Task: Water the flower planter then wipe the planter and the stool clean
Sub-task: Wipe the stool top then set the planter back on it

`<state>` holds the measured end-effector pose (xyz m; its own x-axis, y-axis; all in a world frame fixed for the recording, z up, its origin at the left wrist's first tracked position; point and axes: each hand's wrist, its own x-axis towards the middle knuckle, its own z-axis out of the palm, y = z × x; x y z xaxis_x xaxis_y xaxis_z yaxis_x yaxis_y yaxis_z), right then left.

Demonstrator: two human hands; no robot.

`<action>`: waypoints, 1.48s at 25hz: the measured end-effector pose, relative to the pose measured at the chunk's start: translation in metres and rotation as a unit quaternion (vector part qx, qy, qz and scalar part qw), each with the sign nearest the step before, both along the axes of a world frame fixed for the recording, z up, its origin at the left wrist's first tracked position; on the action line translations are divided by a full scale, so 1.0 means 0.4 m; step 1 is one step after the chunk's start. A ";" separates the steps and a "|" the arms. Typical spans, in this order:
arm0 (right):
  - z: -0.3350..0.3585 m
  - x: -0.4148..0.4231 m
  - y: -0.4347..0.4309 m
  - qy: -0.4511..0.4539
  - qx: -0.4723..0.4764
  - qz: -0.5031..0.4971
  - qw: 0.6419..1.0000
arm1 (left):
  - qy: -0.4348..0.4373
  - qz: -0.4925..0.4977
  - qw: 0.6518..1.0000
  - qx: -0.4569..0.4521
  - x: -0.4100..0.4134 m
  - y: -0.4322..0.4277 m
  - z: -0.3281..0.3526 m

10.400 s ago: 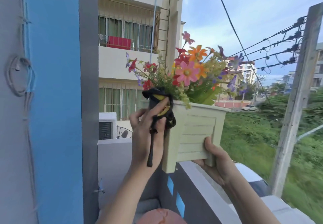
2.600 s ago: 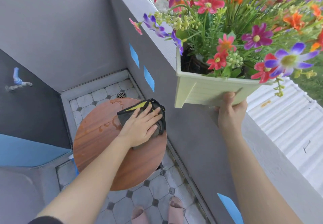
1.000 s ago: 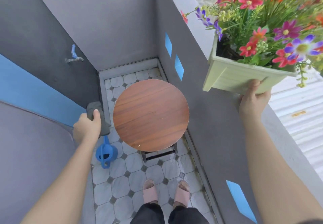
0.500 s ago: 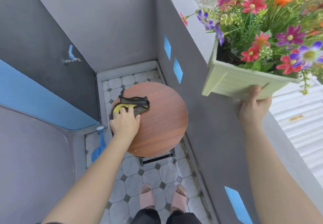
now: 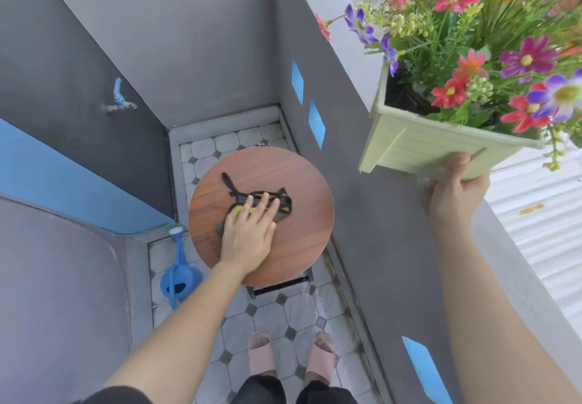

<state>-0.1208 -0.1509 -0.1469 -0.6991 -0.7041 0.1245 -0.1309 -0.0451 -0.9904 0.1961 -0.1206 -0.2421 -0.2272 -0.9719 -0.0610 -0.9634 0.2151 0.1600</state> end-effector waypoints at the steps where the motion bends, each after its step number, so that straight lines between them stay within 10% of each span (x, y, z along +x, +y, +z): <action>1: 0.001 0.002 0.002 -0.001 0.000 0.004 1.000 | 0.007 -0.016 1.000 -0.004 -0.030 0.029 -0.002; 16: -0.021 -0.019 -0.002 -0.015 0.019 -0.008 1.000 | 0.137 -0.319 0.937 -0.041 -0.072 0.302 -0.022; 22: -0.017 -0.018 0.002 -0.004 0.012 -0.013 1.000 | 0.346 0.096 0.932 0.048 -0.150 0.176 0.128; 29: -0.002 0.000 0.001 -0.010 -0.015 -0.001 1.000 | -0.015 0.051 0.998 0.024 -0.171 0.133 0.070; 37: 0.021 0.013 0.006 -0.015 -0.040 0.010 0.999 | -0.048 0.047 0.998 0.001 -0.068 0.237 0.041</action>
<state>-0.1154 -0.1484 -0.1386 -0.6897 -0.7061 0.1602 -0.1005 -0.1257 -0.9870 0.1691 -0.0258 -0.2259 -0.1285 -0.9885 -0.0795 -0.9902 0.1234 0.0660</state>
